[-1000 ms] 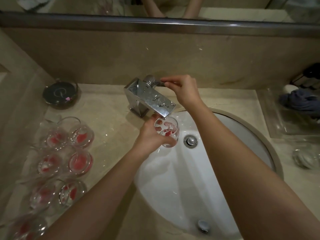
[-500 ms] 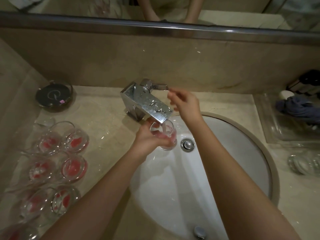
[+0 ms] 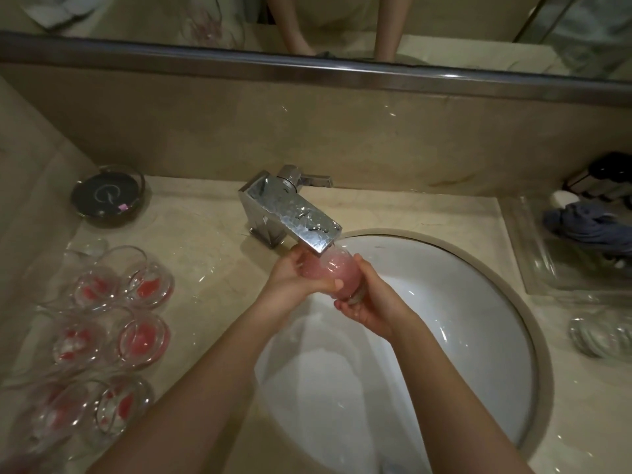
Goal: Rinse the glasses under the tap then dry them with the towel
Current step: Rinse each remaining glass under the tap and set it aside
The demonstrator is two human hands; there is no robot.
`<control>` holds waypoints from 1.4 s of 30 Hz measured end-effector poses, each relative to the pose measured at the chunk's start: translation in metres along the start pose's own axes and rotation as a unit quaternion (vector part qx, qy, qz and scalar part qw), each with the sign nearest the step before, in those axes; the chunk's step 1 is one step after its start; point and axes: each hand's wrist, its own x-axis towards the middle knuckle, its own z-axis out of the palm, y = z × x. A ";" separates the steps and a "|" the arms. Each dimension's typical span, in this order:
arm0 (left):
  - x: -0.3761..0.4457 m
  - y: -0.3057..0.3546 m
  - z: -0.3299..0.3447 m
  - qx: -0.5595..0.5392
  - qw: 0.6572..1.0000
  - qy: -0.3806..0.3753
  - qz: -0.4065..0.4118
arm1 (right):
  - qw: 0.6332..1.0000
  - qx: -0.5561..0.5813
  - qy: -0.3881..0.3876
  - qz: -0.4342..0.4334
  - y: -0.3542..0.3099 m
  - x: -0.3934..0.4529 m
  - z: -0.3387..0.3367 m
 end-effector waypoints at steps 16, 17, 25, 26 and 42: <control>0.006 0.007 -0.001 -0.062 0.992 -0.087 -0.060 | 0.982 -0.129 -0.033 -0.133 -0.014 -0.011 -0.007; 0.006 0.006 0.000 -0.062 0.993 -0.088 -0.053 | 0.987 -0.120 -0.040 -0.103 -0.017 -0.011 -0.006; 0.007 0.002 0.000 -0.111 0.990 -0.054 -0.070 | 0.979 -0.168 -0.062 -0.100 -0.021 -0.009 -0.002; 0.008 0.002 -0.002 -0.116 0.989 -0.053 -0.073 | 0.980 -0.160 -0.063 -0.100 -0.020 -0.009 -0.002; 0.008 0.002 -0.005 -0.079 0.992 -0.068 -0.064 | 0.979 -0.180 -0.046 -0.082 -0.023 -0.003 0.004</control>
